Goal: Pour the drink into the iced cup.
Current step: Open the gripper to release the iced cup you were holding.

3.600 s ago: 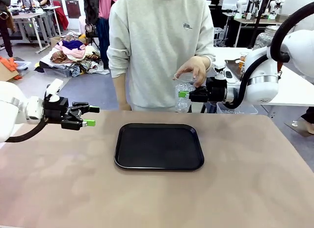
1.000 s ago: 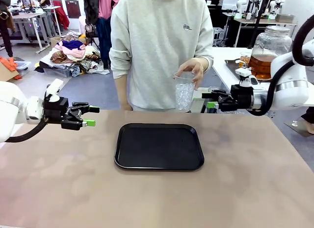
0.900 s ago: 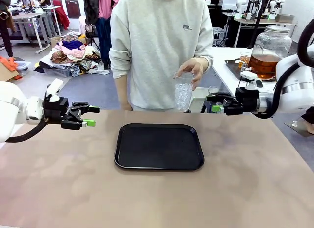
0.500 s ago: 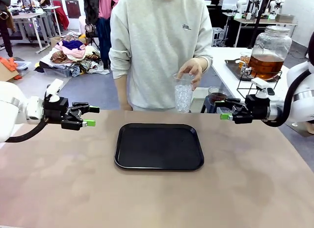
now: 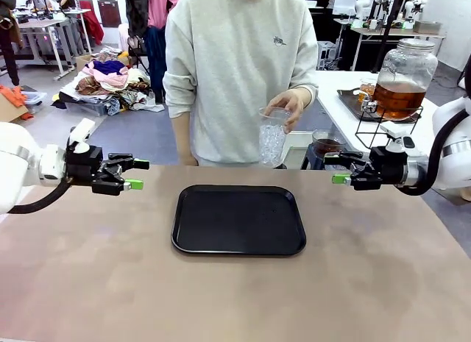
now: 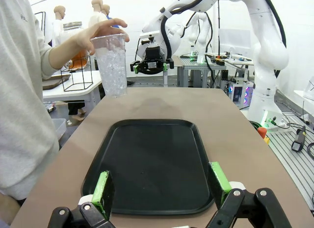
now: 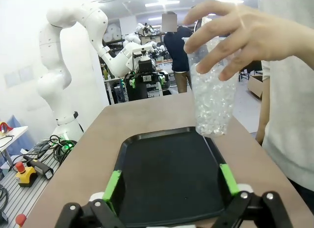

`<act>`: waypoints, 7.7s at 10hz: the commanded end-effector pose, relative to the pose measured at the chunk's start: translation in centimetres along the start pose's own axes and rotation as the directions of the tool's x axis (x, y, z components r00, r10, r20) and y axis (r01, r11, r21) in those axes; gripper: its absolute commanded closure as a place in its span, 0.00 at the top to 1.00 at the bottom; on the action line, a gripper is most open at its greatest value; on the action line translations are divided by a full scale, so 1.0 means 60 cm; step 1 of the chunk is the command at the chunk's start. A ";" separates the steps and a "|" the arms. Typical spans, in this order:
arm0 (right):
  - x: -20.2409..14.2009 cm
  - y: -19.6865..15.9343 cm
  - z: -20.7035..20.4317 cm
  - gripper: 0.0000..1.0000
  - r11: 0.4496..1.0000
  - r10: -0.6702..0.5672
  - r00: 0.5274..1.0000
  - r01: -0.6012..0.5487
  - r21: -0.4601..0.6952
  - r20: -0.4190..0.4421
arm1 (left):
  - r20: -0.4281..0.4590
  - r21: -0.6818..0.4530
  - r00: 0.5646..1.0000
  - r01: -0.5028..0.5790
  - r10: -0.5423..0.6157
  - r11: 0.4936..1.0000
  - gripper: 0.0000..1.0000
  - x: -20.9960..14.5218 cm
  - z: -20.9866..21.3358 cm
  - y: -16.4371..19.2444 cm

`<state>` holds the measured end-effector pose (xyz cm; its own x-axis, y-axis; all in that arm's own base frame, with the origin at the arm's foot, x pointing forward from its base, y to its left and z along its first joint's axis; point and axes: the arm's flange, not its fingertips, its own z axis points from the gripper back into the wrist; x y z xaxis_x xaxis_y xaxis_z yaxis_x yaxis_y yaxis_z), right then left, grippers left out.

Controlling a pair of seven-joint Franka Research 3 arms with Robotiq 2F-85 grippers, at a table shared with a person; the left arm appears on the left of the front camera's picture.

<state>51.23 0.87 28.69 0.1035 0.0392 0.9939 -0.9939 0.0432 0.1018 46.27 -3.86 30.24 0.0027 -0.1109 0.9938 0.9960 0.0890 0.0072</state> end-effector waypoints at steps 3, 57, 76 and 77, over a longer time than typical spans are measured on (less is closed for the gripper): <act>0.002 -0.001 0.000 1.00 1.000 0.003 1.000 -0.003 0.000 0.000 | 0.007 0.001 1.000 0.001 -0.001 1.000 1.00 0.004 -0.001 0.001; 0.002 -0.001 0.000 1.00 1.000 0.003 1.000 -0.003 0.000 0.000 | 0.007 0.001 1.000 0.001 -0.001 1.000 1.00 0.004 -0.001 0.001; 0.002 -0.001 0.000 1.00 1.000 0.003 1.000 -0.003 0.000 0.000 | 0.007 0.001 1.000 0.001 -0.001 1.000 1.00 0.004 -0.001 0.001; 0.002 -0.001 0.000 1.00 1.000 0.003 1.000 -0.003 0.000 0.000 | 0.007 0.001 1.000 0.001 -0.001 1.000 1.00 0.004 -0.001 0.001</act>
<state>51.24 0.87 28.65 0.1043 0.0392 0.9938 -0.9938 0.0432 0.1026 46.27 -3.86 30.24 0.0027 -0.1109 0.9938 0.9960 0.0890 0.0072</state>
